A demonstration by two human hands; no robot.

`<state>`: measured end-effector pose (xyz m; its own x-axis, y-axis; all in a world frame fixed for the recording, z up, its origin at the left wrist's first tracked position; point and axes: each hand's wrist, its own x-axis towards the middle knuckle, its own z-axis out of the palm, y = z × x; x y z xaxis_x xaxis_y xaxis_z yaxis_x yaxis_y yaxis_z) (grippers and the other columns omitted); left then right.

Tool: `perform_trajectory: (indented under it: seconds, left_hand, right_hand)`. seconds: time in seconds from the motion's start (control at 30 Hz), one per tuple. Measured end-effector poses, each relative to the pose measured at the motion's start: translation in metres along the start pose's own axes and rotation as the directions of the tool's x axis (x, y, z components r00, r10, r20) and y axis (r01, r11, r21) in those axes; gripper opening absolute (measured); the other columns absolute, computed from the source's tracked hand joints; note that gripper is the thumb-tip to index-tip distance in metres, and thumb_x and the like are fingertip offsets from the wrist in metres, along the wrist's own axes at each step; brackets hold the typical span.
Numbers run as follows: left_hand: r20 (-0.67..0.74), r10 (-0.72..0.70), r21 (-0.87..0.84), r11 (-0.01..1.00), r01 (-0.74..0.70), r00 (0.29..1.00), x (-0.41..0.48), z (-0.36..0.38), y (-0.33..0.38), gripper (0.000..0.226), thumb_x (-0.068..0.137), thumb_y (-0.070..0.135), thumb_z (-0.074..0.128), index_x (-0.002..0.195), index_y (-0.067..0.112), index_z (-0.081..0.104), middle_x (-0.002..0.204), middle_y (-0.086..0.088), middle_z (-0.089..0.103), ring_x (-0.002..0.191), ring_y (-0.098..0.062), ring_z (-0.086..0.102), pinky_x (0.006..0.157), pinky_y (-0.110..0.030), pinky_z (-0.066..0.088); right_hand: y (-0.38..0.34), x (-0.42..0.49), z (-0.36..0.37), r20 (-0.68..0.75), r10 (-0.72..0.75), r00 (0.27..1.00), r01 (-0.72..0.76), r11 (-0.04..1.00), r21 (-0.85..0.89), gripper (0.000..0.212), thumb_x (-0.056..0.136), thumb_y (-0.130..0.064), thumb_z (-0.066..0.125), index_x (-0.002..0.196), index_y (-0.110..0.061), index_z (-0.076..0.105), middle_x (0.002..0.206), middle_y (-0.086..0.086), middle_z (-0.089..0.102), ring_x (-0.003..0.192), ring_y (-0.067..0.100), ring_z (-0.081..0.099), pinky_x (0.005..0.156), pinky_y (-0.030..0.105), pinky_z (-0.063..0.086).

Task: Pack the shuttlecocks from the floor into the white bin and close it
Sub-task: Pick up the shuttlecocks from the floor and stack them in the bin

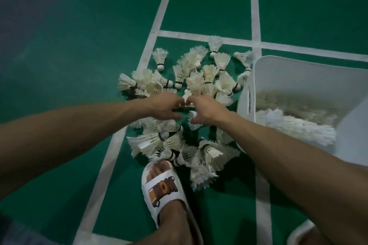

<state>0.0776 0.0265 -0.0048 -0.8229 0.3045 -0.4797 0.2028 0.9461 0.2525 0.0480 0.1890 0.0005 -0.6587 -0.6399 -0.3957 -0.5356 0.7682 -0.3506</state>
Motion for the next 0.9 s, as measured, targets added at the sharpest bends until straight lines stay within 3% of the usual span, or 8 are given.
perform_trajectory:
  seconds: [0.1, 0.2, 0.33, 0.43, 0.5, 0.63, 0.77, 0.9]
  left_hand:
    - [-0.084, -0.043, -0.017, 0.999, 0.042, 0.996, 0.000, 0.014, -0.011, 0.052, 0.081, 0.044, 0.070, 0.122, 0.018, 0.055, 0.113, -0.003, 0.064, 0.098, -0.021, 0.058, 0.086, -0.036, 0.050]
    - [-0.107, -0.088, -0.071, 0.994, 0.080, 0.990, 0.002, 0.020, -0.014, 0.057, 0.075, 0.048, 0.075, 0.121, 0.022, 0.054, 0.112, 0.001, 0.062, 0.099, -0.017, 0.056, 0.086, -0.036, 0.050]
    - [-0.082, -0.126, 0.061, 0.989, 0.131, 0.989, 0.001, 0.022, -0.016, 0.063, 0.075, 0.054, 0.072, 0.126, 0.024, 0.050, 0.113, 0.005, 0.063, 0.103, -0.017, 0.056, 0.082, -0.033, 0.040]
    - [-0.044, -0.160, 0.094, 0.982, 0.164, 0.986, 0.003, 0.026, -0.015, 0.068, 0.071, 0.057, 0.073, 0.126, 0.024, 0.050, 0.107, 0.002, 0.064, 0.093, -0.018, 0.058, 0.074, -0.032, 0.049]
    - [0.038, -0.167, 0.068, 0.984, 0.164, 0.985, 0.005, 0.027, -0.014, 0.074, 0.069, 0.055, 0.076, 0.129, 0.023, 0.047, 0.108, -0.001, 0.063, 0.093, -0.019, 0.058, 0.077, -0.033, 0.052]
    - [0.147, -0.147, -0.098, 0.982, 0.162, 0.978, 0.005, 0.024, -0.019, 0.072, 0.074, 0.040, 0.078, 0.134, 0.016, 0.046, 0.126, -0.005, 0.059, 0.109, -0.022, 0.057, 0.094, -0.034, 0.047]
    - [0.158, -0.116, -0.159, 0.977, 0.142, 0.981, 0.003, 0.022, -0.020, 0.061, 0.076, 0.034, 0.078, 0.129, 0.018, 0.052, 0.131, -0.003, 0.057, 0.114, -0.020, 0.055, 0.097, -0.032, 0.042]
    - [0.172, -0.067, -0.188, 0.977, 0.099, 0.983, 0.001, 0.028, -0.015, 0.055, 0.079, 0.031, 0.075, 0.129, 0.022, 0.054, 0.133, 0.001, 0.055, 0.119, -0.019, 0.053, 0.099, -0.033, 0.040]
  right_hand:
    - [0.006, 0.011, 0.016, 0.059, 0.034, 0.998, -0.032, 0.999, -0.039, 0.055, 0.080, -0.020, 0.072, 0.130, -0.015, 0.051, 0.122, 0.011, 0.060, 0.110, 0.028, 0.056, 0.091, 0.039, 0.049]
    - [0.013, 0.016, 0.025, 0.088, 0.062, 0.994, -0.060, 0.998, -0.019, 0.055, 0.080, -0.016, 0.071, 0.131, -0.017, 0.049, 0.122, 0.009, 0.060, 0.109, 0.026, 0.057, 0.086, 0.033, 0.047]
    - [0.022, 0.020, 0.035, 0.081, 0.031, 0.996, -0.029, 0.999, -0.027, 0.062, 0.080, -0.013, 0.071, 0.136, -0.021, 0.044, 0.122, 0.008, 0.061, 0.106, 0.025, 0.057, 0.080, 0.032, 0.045]
    - [0.027, 0.016, 0.039, 0.041, 0.016, 0.999, -0.012, 0.996, -0.094, 0.066, 0.083, -0.012, 0.065, 0.141, -0.024, 0.036, 0.113, 0.010, 0.063, 0.102, 0.029, 0.058, 0.079, 0.038, 0.049]
    - [0.028, 0.013, 0.039, 0.010, 0.039, 0.999, -0.038, 0.993, -0.113, 0.065, 0.084, -0.012, 0.062, 0.140, -0.025, 0.033, 0.103, 0.009, 0.060, 0.098, 0.030, 0.059, 0.078, 0.042, 0.052]
    - [0.025, 0.013, 0.029, -0.068, 0.095, 0.993, -0.096, 0.995, -0.008, 0.067, 0.079, -0.011, 0.064, 0.136, -0.023, 0.031, 0.109, 0.011, 0.054, 0.098, 0.031, 0.057, 0.081, 0.045, 0.053]
    - [0.023, 0.014, 0.012, -0.112, 0.122, 0.986, -0.112, 0.990, 0.090, 0.076, 0.074, -0.006, 0.067, 0.136, -0.027, 0.030, 0.113, 0.012, 0.050, 0.098, 0.033, 0.056, 0.081, 0.044, 0.053]
    - [0.030, 0.005, -0.001, -0.100, 0.156, 0.983, -0.138, 0.976, 0.170, 0.075, 0.075, -0.007, 0.069, 0.137, -0.029, 0.033, 0.112, 0.013, 0.048, 0.087, 0.030, 0.058, 0.069, 0.036, 0.048]
